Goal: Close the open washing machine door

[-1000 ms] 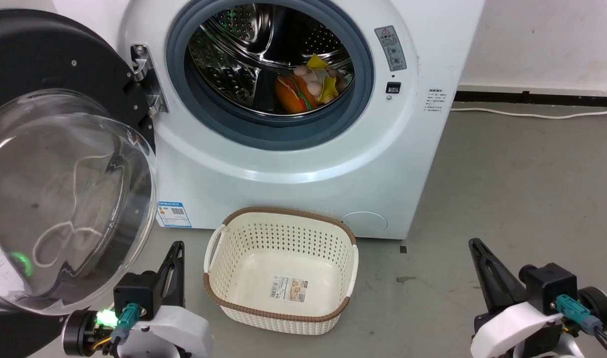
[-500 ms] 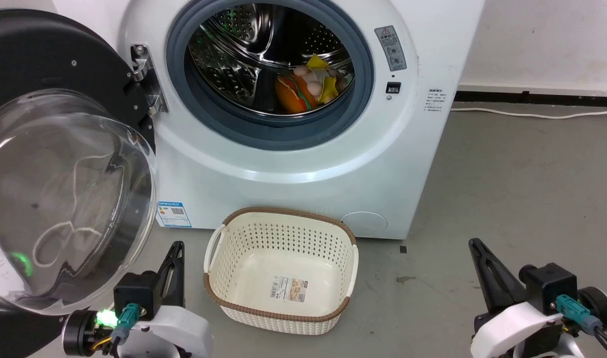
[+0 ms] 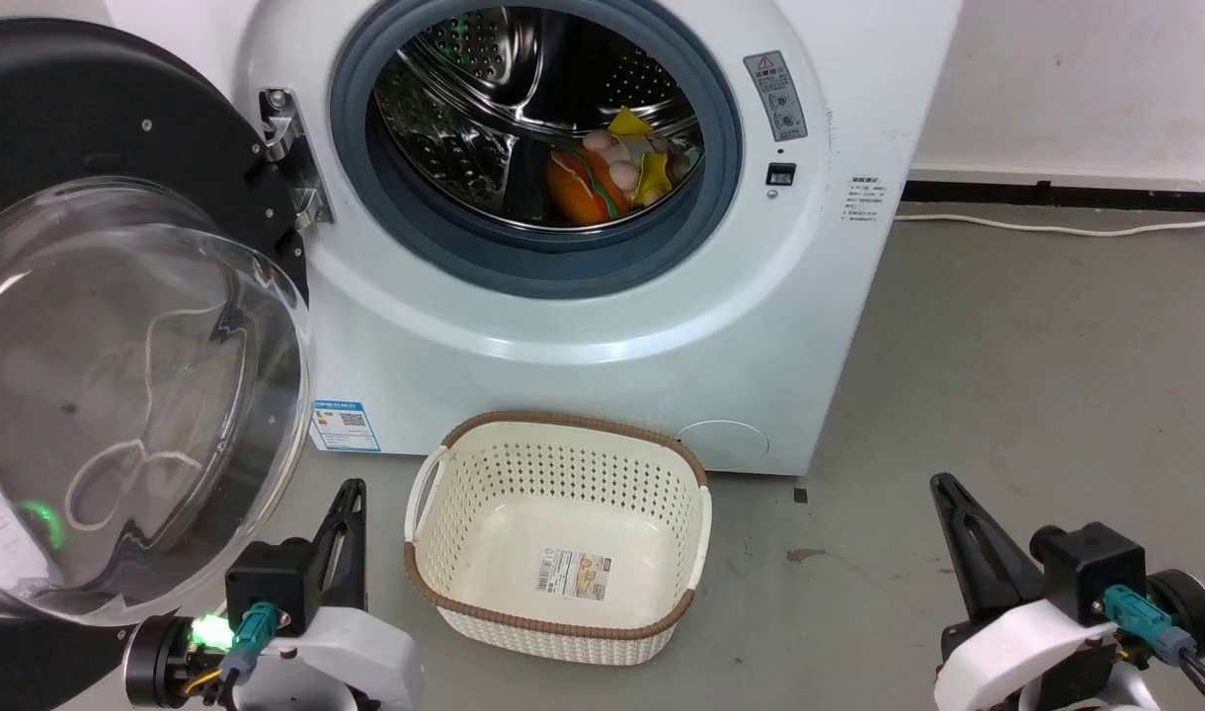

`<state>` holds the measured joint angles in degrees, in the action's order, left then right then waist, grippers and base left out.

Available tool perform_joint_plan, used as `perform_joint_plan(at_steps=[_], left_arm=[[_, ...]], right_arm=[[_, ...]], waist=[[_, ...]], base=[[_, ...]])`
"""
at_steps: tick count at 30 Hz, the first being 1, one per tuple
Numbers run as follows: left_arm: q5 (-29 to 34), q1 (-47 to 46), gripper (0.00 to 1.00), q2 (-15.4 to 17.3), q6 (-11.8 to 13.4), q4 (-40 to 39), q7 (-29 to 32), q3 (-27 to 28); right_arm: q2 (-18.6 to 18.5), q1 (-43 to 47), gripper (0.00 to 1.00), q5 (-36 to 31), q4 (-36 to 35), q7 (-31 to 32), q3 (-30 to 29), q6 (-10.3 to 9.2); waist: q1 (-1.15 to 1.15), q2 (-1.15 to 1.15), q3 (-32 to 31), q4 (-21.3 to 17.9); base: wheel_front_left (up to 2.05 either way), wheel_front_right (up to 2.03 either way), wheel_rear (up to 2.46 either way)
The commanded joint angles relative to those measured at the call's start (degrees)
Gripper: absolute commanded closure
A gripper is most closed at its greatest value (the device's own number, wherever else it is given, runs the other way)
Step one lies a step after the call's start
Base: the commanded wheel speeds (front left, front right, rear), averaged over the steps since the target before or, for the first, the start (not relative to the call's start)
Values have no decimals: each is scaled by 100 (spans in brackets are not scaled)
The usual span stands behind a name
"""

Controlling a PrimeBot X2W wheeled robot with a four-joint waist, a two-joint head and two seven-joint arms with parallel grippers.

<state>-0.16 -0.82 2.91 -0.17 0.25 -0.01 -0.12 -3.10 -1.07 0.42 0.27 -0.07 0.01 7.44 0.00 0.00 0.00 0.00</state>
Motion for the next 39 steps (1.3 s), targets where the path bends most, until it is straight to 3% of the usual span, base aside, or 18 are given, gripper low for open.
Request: perform_joint_plan(at_steps=[1,4,5,24,39], left_arm=[[16,82,100,-3,17,-25,1,12],[16,82,100,-3,17,-25,1,12],[0,0,0,0,0,0,0,0],[7,-13,0,4,13,52,-177,-137],[-38,-9,0,20,54,104,-368,-241]], right_arm=[[23,107,100,-42,-27,7,-1,5],[23,107,100,-42,-27,7,-1,5],[0,0,0,0,0,0,0,0],[2,38,0,77,47,-177,-89,1],[-21,159,0,85,31,-359,38,1]], waist=[[0,0,0,0],[0,0,0,0],[0,0,0,0],[0,0,7,46],[0,0,-8,460]], base=[[0,0,0],[0,0,0],[0,0,0],[0,0,0],[0,0,0]])
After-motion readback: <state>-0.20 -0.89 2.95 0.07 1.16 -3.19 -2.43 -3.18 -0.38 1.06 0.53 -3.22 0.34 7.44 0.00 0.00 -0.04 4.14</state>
